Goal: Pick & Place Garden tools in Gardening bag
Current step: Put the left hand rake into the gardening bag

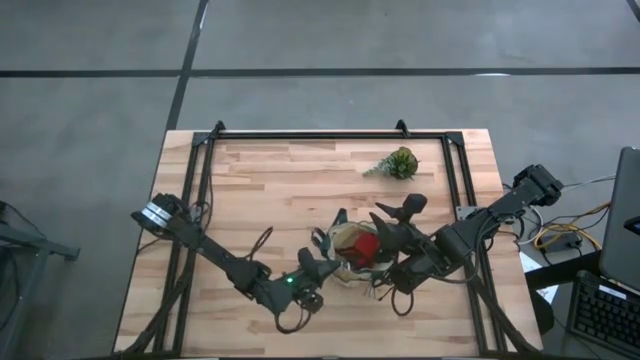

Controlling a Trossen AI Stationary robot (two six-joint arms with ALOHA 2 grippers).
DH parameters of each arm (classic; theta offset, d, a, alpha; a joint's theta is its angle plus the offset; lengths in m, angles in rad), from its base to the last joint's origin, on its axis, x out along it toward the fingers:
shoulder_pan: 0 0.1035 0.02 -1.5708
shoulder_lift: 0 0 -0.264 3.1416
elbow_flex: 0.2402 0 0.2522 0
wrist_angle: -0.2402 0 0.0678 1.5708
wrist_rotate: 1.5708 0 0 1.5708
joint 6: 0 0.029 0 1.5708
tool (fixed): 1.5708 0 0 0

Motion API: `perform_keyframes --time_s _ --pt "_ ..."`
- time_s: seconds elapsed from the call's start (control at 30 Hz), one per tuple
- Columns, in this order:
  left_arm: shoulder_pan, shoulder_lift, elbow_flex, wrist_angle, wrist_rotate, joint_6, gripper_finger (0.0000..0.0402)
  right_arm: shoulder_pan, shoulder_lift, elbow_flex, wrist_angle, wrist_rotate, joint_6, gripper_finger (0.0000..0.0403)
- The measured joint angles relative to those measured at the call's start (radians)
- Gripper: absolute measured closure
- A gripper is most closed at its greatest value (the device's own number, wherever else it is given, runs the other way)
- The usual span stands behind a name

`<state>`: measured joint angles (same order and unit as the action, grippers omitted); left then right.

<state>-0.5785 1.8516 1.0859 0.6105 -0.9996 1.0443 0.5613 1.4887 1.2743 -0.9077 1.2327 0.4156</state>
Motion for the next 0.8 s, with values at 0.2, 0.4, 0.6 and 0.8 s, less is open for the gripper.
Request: perform_keyframes --time_s 0.2,0.4,0.6,0.8 --pt "0.006 0.020 0.000 -0.049 0.051 -0.030 0.0390 0.000 0.000 0.000 0.002 0.000 -0.005 0.0273" --pt "0.009 0.018 0.000 -0.102 0.075 -0.115 0.0387 0.000 0.000 0.000 0.003 -0.002 -0.008 0.0262" --pt "0.009 0.001 0.006 -0.116 0.100 -0.206 0.0340 0.001 0.000 0.000 0.005 -0.004 -0.008 0.0249" --pt "0.007 -0.024 0.011 -0.117 0.077 -0.230 0.0270 0.001 -0.001 0.000 0.005 -0.015 -0.013 0.0241"
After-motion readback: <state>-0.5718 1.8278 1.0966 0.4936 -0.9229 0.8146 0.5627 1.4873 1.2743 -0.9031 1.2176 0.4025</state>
